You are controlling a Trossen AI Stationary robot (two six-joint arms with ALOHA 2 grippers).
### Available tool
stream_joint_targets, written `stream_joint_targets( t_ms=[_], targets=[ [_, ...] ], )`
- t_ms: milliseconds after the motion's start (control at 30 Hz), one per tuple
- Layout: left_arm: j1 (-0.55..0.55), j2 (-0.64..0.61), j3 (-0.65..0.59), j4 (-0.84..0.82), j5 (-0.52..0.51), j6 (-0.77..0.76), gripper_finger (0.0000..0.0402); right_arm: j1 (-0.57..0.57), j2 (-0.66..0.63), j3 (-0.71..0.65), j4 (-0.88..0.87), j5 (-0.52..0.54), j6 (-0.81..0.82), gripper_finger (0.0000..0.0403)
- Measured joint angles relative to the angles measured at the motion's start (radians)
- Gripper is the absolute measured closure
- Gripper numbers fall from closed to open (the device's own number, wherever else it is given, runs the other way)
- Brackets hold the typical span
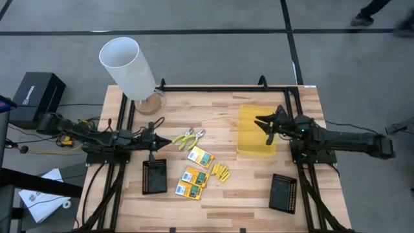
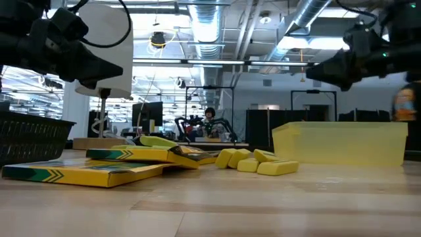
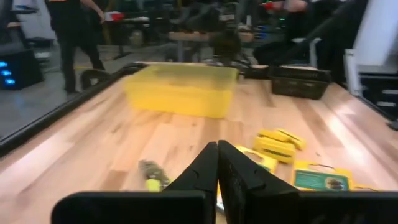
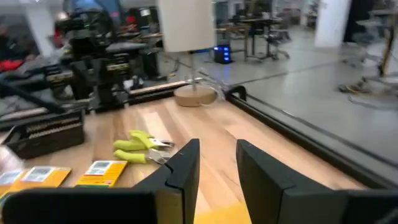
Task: Pick & Place School Supplies
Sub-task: Put the top crayon box into the yellow bin
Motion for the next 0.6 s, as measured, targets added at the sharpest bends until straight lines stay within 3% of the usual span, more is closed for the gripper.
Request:
stream_joint_targets(
  t_ms=[200,400,600],
  targets=[
    [0.0,0.091,0.003,0.048,0.023,-0.001,0.0401,0.123,0.309,0.159,0.117,0.025,-0.142,0.03],
    [0.0,0.135,0.07,0.049,0.078,0.017,0.0401,0.205,0.605,0.396,0.109,0.046,-0.306,0.03],
    [-0.016,0.144,0.114,0.049,0.1,0.063,0.0401,0.215,0.848,0.655,-0.106,0.068,-0.417,0.03]
  ],
)
